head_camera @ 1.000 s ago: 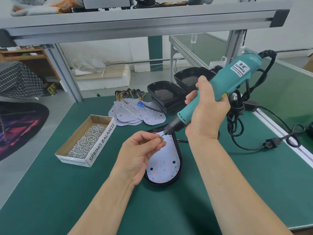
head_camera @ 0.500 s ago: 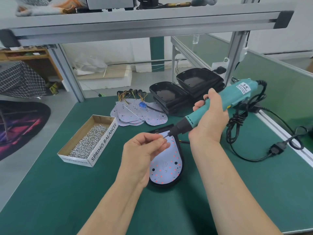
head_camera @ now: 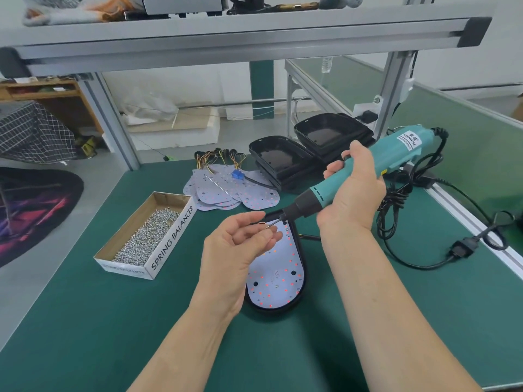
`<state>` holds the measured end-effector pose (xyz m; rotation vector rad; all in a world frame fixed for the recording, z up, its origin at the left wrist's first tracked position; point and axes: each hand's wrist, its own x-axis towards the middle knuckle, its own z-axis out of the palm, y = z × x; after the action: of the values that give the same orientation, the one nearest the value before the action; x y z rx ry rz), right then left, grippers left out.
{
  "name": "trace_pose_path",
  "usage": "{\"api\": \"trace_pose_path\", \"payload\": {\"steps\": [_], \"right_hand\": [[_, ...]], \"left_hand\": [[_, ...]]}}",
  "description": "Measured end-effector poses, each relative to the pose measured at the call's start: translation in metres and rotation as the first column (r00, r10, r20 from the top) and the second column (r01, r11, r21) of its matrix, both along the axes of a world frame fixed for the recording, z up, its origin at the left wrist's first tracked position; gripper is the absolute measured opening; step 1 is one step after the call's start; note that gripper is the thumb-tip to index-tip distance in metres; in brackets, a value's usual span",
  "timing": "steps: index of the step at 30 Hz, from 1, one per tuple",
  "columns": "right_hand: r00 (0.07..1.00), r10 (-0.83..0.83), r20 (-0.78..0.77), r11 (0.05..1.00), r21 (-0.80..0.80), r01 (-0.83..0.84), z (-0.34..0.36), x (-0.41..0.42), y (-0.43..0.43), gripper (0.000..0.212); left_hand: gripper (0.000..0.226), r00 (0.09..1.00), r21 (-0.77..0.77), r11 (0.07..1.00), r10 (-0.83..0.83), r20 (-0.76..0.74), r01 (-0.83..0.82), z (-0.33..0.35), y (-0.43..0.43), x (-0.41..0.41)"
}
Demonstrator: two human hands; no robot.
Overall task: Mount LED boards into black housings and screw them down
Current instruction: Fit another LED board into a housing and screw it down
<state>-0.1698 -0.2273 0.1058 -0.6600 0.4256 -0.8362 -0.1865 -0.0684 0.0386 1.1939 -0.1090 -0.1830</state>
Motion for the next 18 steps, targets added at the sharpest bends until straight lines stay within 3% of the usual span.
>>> {"api": "trace_pose_path", "payload": {"steps": [9,11,12,14,16,18], "right_hand": [[1.0,-0.003,0.003,0.998,-0.057,0.003,-0.001,0.003,0.002,0.019],[1.0,-0.005,0.009,0.997,-0.074,0.006,0.0,0.005,0.001,0.018],[1.0,-0.005,0.008,0.996,-0.085,0.006,0.001,0.007,0.0,0.017],[1.0,-0.006,0.0,0.994,-0.113,0.006,0.002,0.012,-0.002,0.016],[1.0,-0.006,0.003,0.989,-0.15,0.007,0.001,0.018,-0.001,0.016],[1.0,0.001,0.002,0.979,-0.202,-0.001,-0.002,0.025,0.003,0.017]], "left_hand": [[0.013,0.996,-0.006,0.997,-0.077,-0.034,0.077,-0.005,0.005,0.005],[0.021,0.999,0.093,0.995,-0.026,-0.036,0.029,-0.012,0.012,0.011],[0.021,0.997,0.226,0.972,0.074,-0.018,-0.068,-0.017,0.018,0.017],[0.027,0.966,0.584,0.776,0.25,0.06,-0.237,-0.03,0.03,0.03],[0.049,0.977,0.784,0.605,0.213,0.01,-0.14,-0.036,0.036,0.036],[0.071,0.989,0.85,0.526,0.115,-0.092,0.018,-0.033,0.029,0.039]]}}
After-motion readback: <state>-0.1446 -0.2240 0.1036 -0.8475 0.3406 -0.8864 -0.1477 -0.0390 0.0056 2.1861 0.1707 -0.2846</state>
